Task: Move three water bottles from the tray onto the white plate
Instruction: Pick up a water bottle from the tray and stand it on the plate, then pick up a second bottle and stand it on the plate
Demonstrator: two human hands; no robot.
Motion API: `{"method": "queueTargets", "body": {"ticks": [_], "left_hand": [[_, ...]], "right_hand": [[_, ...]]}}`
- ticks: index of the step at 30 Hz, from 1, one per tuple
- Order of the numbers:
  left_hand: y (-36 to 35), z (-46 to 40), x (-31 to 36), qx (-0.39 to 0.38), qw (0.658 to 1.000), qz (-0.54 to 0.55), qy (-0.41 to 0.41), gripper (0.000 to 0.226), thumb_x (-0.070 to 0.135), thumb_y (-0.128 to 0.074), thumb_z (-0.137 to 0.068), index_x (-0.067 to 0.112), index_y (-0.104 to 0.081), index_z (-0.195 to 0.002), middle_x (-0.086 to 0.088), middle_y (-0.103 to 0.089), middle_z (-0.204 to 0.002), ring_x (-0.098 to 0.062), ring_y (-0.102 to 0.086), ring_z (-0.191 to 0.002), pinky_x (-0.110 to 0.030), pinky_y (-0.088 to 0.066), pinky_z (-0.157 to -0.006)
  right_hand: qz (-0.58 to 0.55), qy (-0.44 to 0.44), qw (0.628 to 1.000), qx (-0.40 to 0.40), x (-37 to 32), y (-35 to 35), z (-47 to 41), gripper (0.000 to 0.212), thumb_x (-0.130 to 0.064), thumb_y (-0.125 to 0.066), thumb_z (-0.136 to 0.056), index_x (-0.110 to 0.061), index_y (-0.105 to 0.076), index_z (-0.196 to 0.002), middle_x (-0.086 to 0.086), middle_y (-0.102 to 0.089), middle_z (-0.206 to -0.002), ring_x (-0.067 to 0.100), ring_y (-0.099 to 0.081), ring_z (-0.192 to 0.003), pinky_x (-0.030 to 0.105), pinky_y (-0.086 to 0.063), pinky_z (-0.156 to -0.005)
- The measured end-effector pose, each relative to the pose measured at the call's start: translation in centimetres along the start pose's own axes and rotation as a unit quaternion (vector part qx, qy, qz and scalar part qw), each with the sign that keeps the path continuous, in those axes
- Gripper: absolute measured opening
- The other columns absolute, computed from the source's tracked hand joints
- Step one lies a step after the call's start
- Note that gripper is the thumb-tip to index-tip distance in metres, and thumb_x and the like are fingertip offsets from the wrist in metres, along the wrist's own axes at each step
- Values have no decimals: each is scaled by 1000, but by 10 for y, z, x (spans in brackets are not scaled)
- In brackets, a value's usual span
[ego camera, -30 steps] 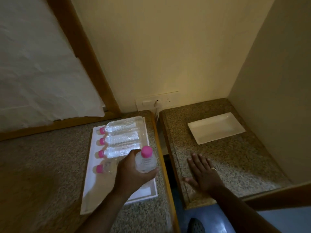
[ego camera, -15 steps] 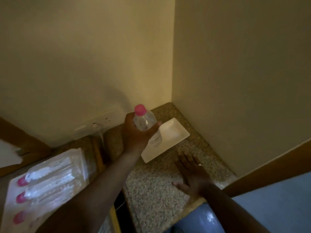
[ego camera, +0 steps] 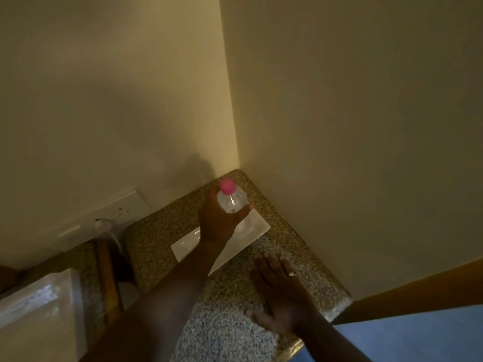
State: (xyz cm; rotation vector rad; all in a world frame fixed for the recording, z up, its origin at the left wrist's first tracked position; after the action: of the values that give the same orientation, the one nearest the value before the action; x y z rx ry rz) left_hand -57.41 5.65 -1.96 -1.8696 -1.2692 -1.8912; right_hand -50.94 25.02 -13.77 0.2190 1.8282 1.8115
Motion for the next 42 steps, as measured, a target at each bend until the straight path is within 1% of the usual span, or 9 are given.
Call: {"method": "queueTargets", "body": {"ticks": [8, 11, 14, 18, 22, 26, 33, 36, 42], "left_hand": [[-8, -2, 2, -39, 999, 13, 4, 84, 48, -92, -48, 28, -50, -118, 9, -59, -109, -18, -59, -106, -35, -49, -90], [-7, 2, 0, -75, 997, 24, 15, 89, 40, -94, -49, 22, -50, -125, -1, -64, -119, -24, -61, -110, -47, -52, -93], [8, 12, -8, -103, 994, 4, 32, 90, 39, -94, -52, 22, -50, -129, 0, -62, -123, -18, -60, -109, -42, -54, -89], [72, 36, -42, -56, 991, -88, 86, 68, 50, -84, -63, 18, -62, -119, 3, -62, -112, -15, -58, -102, -30, -44, -79], [154, 72, -74, -27, 986, -97, 133, 40, 48, -82, -67, 32, -70, -102, 1, -70, -106, -16, -63, -95, -39, -53, -82], [251, 118, -91, 1, 979, -187, 78, 43, 47, -78, -73, 22, -69, -107, 4, -67, -107, -10, -59, -94, -22, -43, -72], [356, 180, -113, 5, 946, -323, 9, 71, 76, -61, -67, 12, -74, -96, -6, -73, -105, -27, -65, -102, -40, -45, -93], [379, 190, -125, -22, 931, -364, 27, 89, 88, -53, -60, 15, -71, -108, -7, -69, -117, -28, -61, -111, -40, -42, -96], [396, 209, -134, -83, 894, -439, 8, 83, 85, -66, -52, 21, -69, -105, -4, -67, -114, -27, -59, -106, -44, -45, -90]], "right_hand": [[4, -1, 1000, 3, -1, 4, 1, 91, -78, -31, -90, -15, -17, -154, 12, -5, -162, 35, 3, -147, 54, 2, -112], [5, 2, 1000, 4, -3, 3, 1, 90, -78, -31, -90, -16, -18, -154, 12, -8, -162, 34, 1, -147, 55, 0, -112], [10, 3, 1000, 3, -4, 1, 1, 89, -77, -31, -91, -14, -21, -154, 13, -10, -161, 36, -3, -147, 57, -2, -112], [32, 13, 999, -17, -13, -3, 1, 86, -74, -28, -92, -17, -17, -155, 15, -5, -162, 38, 1, -147, 62, 0, -114], [26, 48, 997, -45, -52, -19, -2, 83, -74, -29, -93, -18, -25, -153, 16, -16, -160, 40, -8, -146, 63, -4, -115], [38, 69, 996, -50, -104, -29, -9, 75, -69, -26, -96, -19, -27, -152, 15, -16, -160, 37, -9, -147, 58, -2, -116], [34, 109, 991, -65, -178, -40, -22, 65, -54, -36, -97, -14, -38, -148, 17, -20, -159, 39, -17, -145, 63, -17, -113], [30, 99, 993, -63, -197, -45, -25, 63, -52, -36, -97, -10, -45, -143, 20, -28, -156, 42, -23, -143, 66, -20, -110], [42, 70, 995, -59, -207, -51, -26, 71, -54, -15, -100, -5, -49, -139, 23, -37, -151, 46, -29, -138, 65, -21, -107]]}}
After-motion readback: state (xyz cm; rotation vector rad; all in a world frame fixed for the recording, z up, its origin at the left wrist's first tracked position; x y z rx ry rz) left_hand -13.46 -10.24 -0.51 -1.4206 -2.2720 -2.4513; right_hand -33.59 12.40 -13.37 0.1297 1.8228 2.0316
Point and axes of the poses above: each hand's wrist, its own z-axis away from the middle knuckle, its own y-axis out of the back of the hand, x = y × z, the point moved 10 cm from there along -z, towards the middle knuckle
